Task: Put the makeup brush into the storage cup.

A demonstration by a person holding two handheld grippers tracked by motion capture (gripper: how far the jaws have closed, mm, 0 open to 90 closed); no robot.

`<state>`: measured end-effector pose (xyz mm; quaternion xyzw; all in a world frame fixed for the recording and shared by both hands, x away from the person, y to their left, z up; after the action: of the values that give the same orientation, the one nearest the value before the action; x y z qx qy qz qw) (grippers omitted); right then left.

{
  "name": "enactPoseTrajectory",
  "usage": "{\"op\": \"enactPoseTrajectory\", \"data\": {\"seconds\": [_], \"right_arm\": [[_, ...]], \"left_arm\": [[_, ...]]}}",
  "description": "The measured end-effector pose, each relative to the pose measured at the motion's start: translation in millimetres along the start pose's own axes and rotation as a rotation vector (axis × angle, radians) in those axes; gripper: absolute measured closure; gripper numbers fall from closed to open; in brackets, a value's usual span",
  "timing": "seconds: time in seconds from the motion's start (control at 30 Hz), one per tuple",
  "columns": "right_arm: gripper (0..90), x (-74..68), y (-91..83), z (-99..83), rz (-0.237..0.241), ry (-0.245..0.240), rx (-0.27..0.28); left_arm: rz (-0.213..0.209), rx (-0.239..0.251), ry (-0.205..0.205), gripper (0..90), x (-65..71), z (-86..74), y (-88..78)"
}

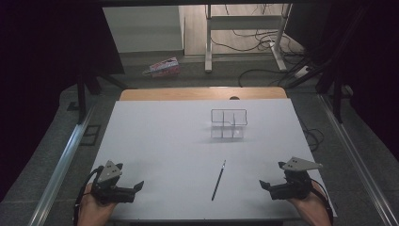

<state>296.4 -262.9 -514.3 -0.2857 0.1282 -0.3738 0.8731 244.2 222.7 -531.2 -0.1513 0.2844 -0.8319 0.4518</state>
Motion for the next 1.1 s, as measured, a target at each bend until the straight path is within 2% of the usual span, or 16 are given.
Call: {"op": "enactPoseTrajectory", "data": {"seconds": [0.07,0.17,0.43,0.63,0.8,1.1], "right_arm": [[0.4,1.0,1.1,-1.1,0.009,0.014,-0.002],[0.1,1.1,1.5,-1.2,0.005,0.009,-0.009],[0.0,0.1,4.3,-3.0,0.003,0.013,-0.03],[0.0,-1.4,5.2,-4.0,0.003,-0.002,-0.049],[0.0,-2.0,5.3,-4.5,-0.011,-0.034,-0.067],[0.0,-1.8,5.1,-5.0,-0.022,-0.032,-0.081]], "left_arm": [[0.002,-0.004,0.012,1.3,-0.1,-0.9,1.1],[-0.002,-0.016,0.03,0.4,-0.1,-2.8,3.5],[-0.012,-0.023,0.029,1.1,0.1,-2.8,3.1],[-0.016,-0.027,0.036,1.2,1.6,-3.1,3.9],[-0.018,-0.026,0.033,1.2,1.2,-3.3,3.8],[-0.017,-0.031,0.044,1.2,2.2,-3.5,4.3]]}}
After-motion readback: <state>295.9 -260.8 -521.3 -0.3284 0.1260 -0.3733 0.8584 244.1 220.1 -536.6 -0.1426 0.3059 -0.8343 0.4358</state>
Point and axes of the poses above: each handheld gripper's, and its own axes: y roughly forward along the jaws, z roughly out of its top, x roughly to its right, the point moved 6 cm from there along y, roughly forward along the jaws, and after that the axes turned 4 degrees about x, right-handed, at the moved point
